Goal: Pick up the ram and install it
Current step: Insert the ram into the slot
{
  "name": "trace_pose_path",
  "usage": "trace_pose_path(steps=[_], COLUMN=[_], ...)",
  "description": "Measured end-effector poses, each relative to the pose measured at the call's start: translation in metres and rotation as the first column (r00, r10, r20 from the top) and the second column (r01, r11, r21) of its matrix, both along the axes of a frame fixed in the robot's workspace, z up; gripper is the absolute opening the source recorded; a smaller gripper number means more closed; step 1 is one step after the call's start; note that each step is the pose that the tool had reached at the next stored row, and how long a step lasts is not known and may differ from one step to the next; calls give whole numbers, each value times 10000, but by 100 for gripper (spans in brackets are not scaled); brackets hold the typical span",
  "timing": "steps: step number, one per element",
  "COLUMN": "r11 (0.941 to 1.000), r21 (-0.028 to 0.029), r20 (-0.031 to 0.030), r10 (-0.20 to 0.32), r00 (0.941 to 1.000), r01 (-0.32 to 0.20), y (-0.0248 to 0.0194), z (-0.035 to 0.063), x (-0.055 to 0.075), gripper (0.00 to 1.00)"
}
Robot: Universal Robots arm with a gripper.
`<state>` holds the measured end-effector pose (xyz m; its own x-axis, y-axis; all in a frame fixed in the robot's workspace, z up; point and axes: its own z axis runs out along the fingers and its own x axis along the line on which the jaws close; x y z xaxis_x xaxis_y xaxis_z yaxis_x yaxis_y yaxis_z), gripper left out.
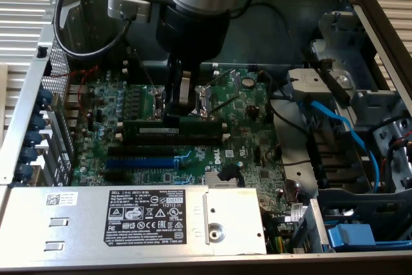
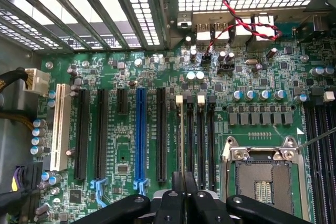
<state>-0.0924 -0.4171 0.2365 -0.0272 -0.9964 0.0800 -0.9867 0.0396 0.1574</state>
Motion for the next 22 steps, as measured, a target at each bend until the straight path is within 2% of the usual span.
trace_pose_path(steps=[22], r11=[10000], r21=[1], r20=[0], r10=[0], r00=[10000], r01=[0], y=[0], z=[-11], x=[2], gripper=[12])
